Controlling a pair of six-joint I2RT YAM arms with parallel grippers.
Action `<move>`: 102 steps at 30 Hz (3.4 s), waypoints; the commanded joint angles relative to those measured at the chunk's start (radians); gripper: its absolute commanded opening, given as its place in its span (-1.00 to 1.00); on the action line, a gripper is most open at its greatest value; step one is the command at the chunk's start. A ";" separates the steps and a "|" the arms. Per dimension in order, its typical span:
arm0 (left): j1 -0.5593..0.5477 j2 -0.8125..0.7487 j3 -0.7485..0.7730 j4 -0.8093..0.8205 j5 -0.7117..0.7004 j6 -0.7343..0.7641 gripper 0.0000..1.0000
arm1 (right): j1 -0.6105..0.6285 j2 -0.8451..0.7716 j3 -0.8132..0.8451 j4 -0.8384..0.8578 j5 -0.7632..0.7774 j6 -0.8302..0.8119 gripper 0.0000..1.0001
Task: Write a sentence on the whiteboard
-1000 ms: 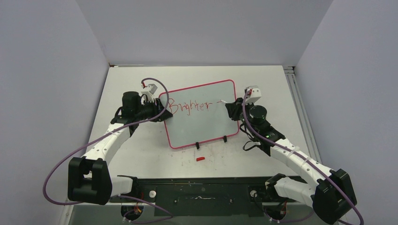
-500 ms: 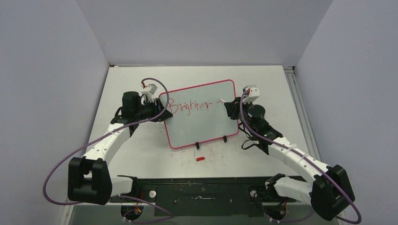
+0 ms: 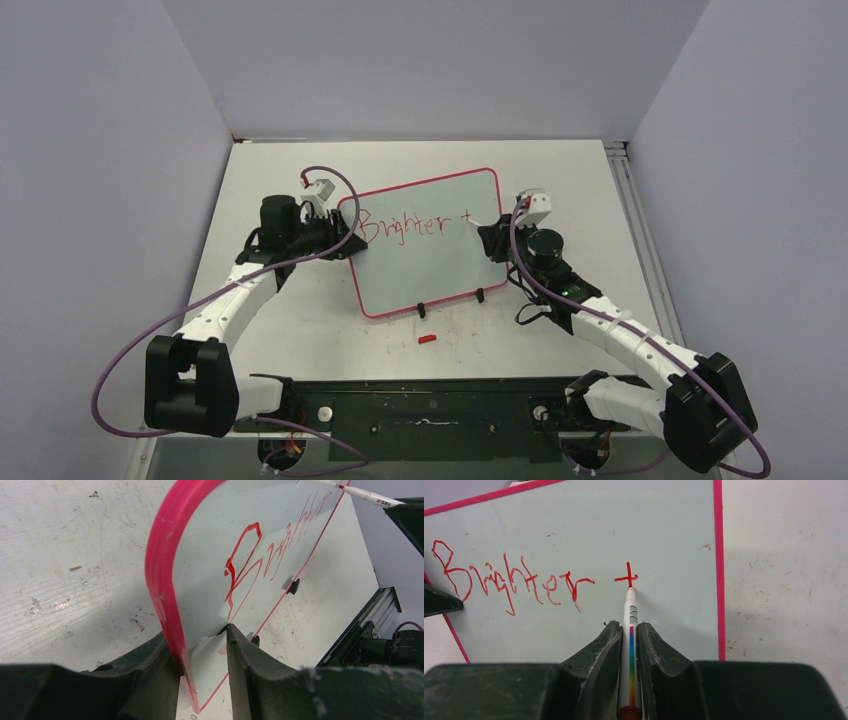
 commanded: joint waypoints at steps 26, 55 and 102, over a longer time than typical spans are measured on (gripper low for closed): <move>0.003 -0.031 0.033 0.031 -0.007 0.010 -0.33 | 0.046 -0.097 0.023 -0.055 0.099 -0.009 -0.89; 0.003 -0.029 0.033 0.032 -0.004 0.009 -0.33 | 0.051 -0.078 -0.020 -0.076 0.108 -0.012 -0.89; 0.003 -0.029 0.035 0.031 -0.006 0.010 -0.33 | 0.052 -0.091 0.051 -0.017 0.142 -0.051 -0.89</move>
